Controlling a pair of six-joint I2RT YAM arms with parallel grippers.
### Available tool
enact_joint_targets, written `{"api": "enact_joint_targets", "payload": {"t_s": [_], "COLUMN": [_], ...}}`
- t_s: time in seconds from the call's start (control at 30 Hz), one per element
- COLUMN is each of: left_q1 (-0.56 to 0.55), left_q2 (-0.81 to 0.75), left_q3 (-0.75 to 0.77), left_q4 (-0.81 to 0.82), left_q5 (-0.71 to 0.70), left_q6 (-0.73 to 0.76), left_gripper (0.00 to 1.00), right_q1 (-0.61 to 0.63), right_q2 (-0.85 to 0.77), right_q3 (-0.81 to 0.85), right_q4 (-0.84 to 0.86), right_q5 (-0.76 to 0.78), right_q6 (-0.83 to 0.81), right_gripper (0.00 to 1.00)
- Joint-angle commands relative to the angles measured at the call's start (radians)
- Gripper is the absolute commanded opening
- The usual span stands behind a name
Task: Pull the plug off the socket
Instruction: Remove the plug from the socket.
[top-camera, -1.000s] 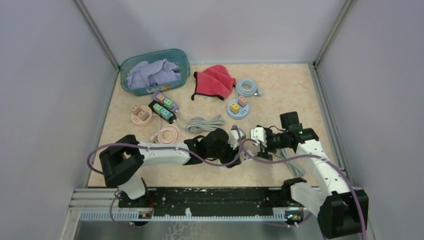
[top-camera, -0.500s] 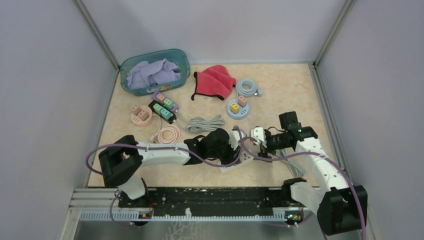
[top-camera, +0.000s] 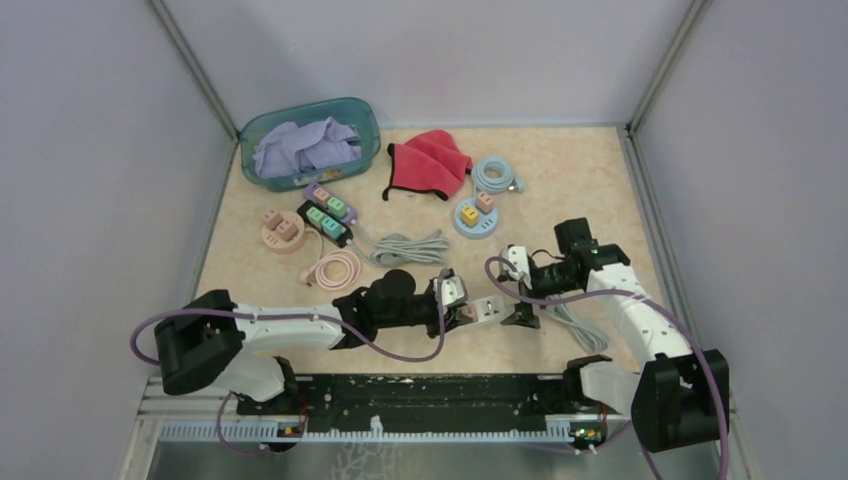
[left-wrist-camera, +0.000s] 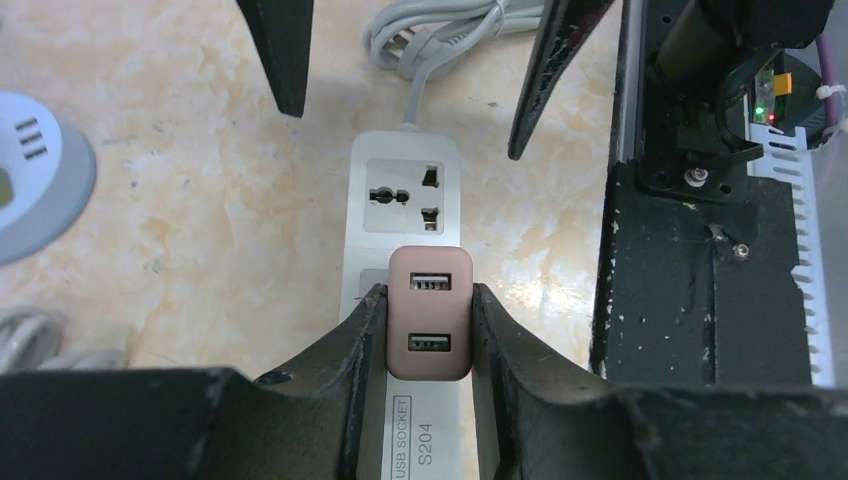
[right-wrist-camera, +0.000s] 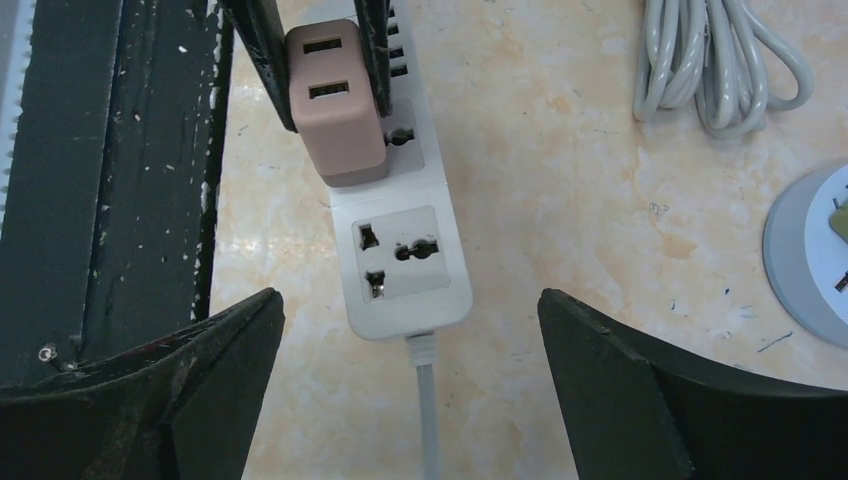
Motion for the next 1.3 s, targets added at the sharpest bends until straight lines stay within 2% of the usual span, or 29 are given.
{"api": "enact_joint_targets", "payload": {"t_s": [0.0,0.2,0.4,1.1,1.2,1.27], "left_q1": [-0.008,-0.007,-0.008,-0.007,-0.007,-0.007], "left_q2": [-0.014,-0.016,-0.037,-0.05,-0.05,-0.049], "left_q3": [-0.026,-0.087,-0.123,-0.165,-0.167,-0.167], "left_q4": [0.214,0.353,0.397,0.463,0.467,0.466], "left_q5": [0.063,0.098,0.1,0.086,0.084,0.083], "left_q6": [0.115,0.121,0.118,0.091,0.09,0.088], "left_gripper": [0.0,0.0,0.0,0.0,0.0,0.0], "right_q1": [0.019,0.182,0.2,0.261,0.261,0.263], "right_q2": [-0.01,-0.003,0.031,0.014,0.015,0.015], "right_q3": [-0.004,-0.043,-0.052,-0.058,-0.053,-0.046], "right_q4": [0.074,0.215,0.227,0.227,0.22,0.21], "right_q5": [-0.055,0.089,0.117,0.159,0.158,0.155], "right_q6": [0.03,0.137,0.121,0.057,0.054,0.051], "right_gripper": [0.99,0.99,0.95,0.58,0.5,0.41]}}
